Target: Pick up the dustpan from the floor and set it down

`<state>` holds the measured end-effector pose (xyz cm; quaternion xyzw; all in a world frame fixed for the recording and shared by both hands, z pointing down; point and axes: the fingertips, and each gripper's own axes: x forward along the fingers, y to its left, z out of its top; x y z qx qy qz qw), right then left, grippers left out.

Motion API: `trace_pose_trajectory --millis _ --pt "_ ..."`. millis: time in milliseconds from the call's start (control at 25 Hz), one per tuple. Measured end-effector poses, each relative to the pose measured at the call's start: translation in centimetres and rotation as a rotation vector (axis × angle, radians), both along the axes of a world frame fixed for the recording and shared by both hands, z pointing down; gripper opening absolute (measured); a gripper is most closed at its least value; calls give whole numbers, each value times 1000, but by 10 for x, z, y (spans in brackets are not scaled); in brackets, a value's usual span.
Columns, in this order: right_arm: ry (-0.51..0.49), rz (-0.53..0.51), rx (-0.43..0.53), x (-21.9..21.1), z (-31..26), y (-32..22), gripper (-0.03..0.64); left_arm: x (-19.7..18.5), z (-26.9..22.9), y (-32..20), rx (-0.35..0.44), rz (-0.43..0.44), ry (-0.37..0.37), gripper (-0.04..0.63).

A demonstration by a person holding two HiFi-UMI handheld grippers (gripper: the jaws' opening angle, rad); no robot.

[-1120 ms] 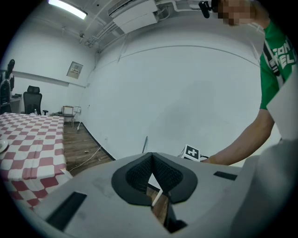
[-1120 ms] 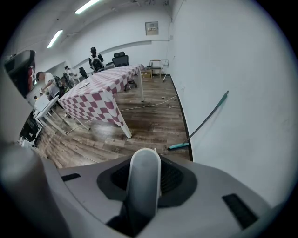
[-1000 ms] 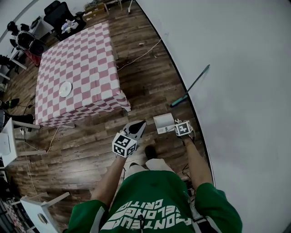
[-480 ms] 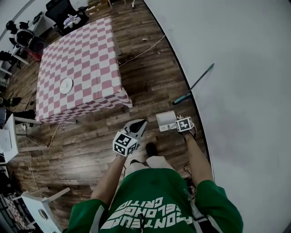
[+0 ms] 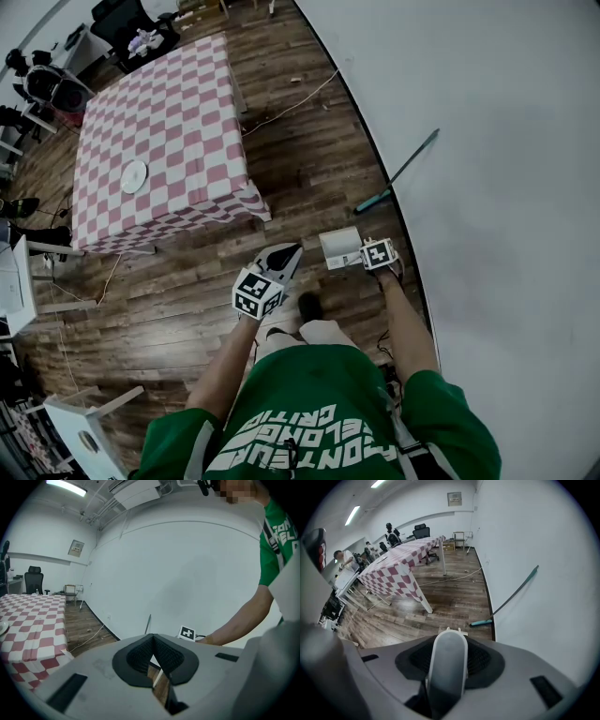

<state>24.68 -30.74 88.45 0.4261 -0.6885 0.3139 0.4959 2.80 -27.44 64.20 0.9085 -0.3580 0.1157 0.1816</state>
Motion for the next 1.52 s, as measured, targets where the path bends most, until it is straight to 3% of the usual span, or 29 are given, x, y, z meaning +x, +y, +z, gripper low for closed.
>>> trace_pose_trajectory --millis 240,560,880,1200,1520 --pt "-93 20 13 -11 -6 -3 183 1 0 -1 0 -3 -2 3" --pt "-83 29 100 -4 -34 -14 193 4 -2 3 4 -8 7 3" --pt "-128 53 279 -7 -90 -23 193 5 -8 10 24 4 27 3" --pt "-192 105 493 -21 -182 4 192 -4 -28 31 56 40 65 3" --pt "-267 98 639 -57 -267 54 33 -24 -63 61 120 69 100 3"
